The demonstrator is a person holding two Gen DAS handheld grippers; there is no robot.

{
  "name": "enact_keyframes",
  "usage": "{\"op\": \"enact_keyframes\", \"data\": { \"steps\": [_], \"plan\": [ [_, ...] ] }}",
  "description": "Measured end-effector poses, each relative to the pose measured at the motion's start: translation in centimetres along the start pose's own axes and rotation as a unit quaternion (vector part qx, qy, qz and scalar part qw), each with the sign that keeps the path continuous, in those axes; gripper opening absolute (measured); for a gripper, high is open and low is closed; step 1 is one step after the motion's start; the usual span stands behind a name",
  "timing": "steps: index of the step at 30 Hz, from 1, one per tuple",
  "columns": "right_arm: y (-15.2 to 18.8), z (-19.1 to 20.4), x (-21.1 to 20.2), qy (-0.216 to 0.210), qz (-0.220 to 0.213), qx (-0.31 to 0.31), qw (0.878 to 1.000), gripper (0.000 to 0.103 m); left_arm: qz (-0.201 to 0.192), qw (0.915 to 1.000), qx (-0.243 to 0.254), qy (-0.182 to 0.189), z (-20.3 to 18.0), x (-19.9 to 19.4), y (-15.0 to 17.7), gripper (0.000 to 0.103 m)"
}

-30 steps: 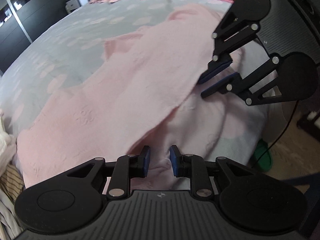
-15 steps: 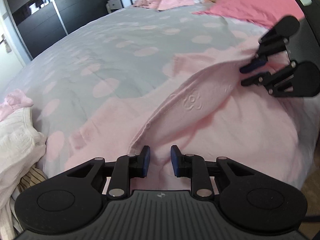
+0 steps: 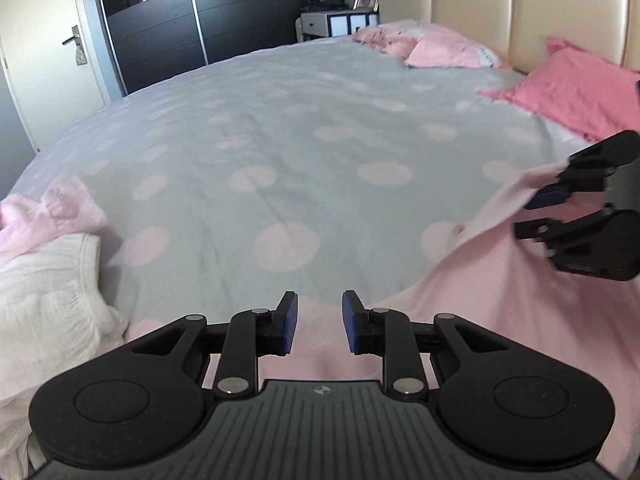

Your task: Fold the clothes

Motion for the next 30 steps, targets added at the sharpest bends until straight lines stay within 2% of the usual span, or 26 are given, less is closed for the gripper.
{"op": "enact_keyframes", "data": {
  "steps": [1, 3, 7, 10, 13, 21, 23, 27, 29, 30],
  "plan": [
    [-0.2, -0.4, 0.2, 0.002, 0.002, 0.005, 1.000, 0.034, 0.000, 1.0000, 0.003, 0.005, -0.2, -0.2, -0.1, 0.032],
    [-0.6, -1.4, 0.3, 0.010, 0.005, 0.012, 1.000, 0.038, 0.002, 0.9998, 0.014, 0.011, -0.7, -0.3, -0.1, 0.037],
    [-0.3, -3.9, -0.1, 0.046, 0.007, 0.036, 0.998, 0.042, 0.019, 0.9987, 0.047, 0.002, -0.8, -0.2, 0.7, 0.038],
    [0.3, -5.1, -0.7, 0.050, 0.003, 0.064, 0.997, 0.043, 0.027, 0.9986, 0.044, 0.002, -0.1, -1.3, 1.8, 0.039],
    [1.1, -4.9, -1.6, 0.049, -0.004, 0.060, 0.997, 0.043, 0.036, 0.9985, 0.042, 0.003, 0.6, -2.4, 2.8, 0.047],
    [3.2, -2.0, -4.7, 0.032, -0.026, 0.007, 0.999, 0.046, 0.054, 0.9978, 0.030, 0.021, 2.1, -5.7, 6.5, 0.050],
    [3.6, -1.5, -5.6, 0.032, -0.033, -0.006, 0.999, 0.049, 0.064, 0.9972, 0.029, 0.027, 2.2, -6.2, 7.7, 0.051],
    [4.4, -1.1, -7.0, 0.032, -0.040, -0.014, 0.999, 0.053, 0.090, 0.9954, 0.033, -0.004, 3.2, -6.1, 10.1, 0.051],
    [4.8, -1.2, -7.3, 0.034, -0.043, -0.016, 0.998, 0.062, 0.095, 0.9952, 0.019, -0.010, 4.0, -6.1, 10.8, 0.051],
    [5.0, -1.3, -7.5, 0.035, -0.044, -0.018, 0.998, 0.063, 0.098, 0.9951, 0.008, -0.005, 4.3, -6.2, 11.0, 0.050]
  ]
}}
Point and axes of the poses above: each gripper's, at about its wrist camera, not at the fingertips, and x roughly the way its jaws point, z to its left, y to its underside, the point moved 6 cm from there along x, roughly the way its jaws point, and after that the axes turned 2 degrees about -x, right-handed, at the moved point
